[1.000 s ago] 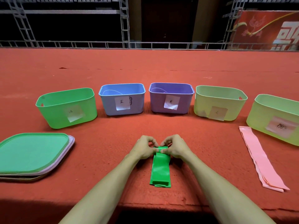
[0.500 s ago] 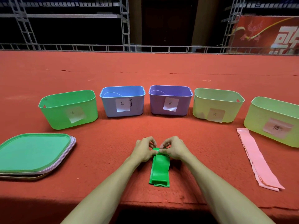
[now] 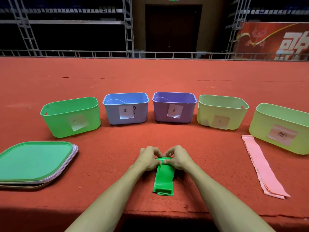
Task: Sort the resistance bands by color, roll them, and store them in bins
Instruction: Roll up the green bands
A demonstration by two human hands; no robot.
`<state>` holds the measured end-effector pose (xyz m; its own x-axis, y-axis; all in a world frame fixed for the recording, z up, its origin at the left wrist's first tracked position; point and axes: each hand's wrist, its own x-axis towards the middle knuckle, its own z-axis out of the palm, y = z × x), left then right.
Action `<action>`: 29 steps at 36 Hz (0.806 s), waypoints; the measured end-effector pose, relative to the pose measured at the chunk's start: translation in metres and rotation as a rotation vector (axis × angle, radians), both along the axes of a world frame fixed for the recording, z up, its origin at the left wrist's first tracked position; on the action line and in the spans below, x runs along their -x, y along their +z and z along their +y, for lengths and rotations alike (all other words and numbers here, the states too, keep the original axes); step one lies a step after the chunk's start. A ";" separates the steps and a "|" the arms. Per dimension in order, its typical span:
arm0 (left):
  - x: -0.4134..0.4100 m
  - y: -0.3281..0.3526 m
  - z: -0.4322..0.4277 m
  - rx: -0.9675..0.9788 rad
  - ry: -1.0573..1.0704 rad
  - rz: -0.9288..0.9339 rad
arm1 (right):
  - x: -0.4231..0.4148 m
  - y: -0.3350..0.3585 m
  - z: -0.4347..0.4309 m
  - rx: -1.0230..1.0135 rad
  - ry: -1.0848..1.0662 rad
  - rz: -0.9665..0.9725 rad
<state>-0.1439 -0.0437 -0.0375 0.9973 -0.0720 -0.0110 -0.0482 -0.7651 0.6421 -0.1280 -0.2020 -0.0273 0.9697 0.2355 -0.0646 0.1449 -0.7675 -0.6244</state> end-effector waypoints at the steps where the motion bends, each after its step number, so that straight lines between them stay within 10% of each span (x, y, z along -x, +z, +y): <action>1: 0.000 0.000 0.000 0.008 0.005 -0.001 | 0.000 0.000 0.000 -0.005 0.002 0.001; 29: 0.012 0.004 0.002 0.029 -0.007 0.002 | 0.006 -0.007 -0.007 -0.044 0.007 0.044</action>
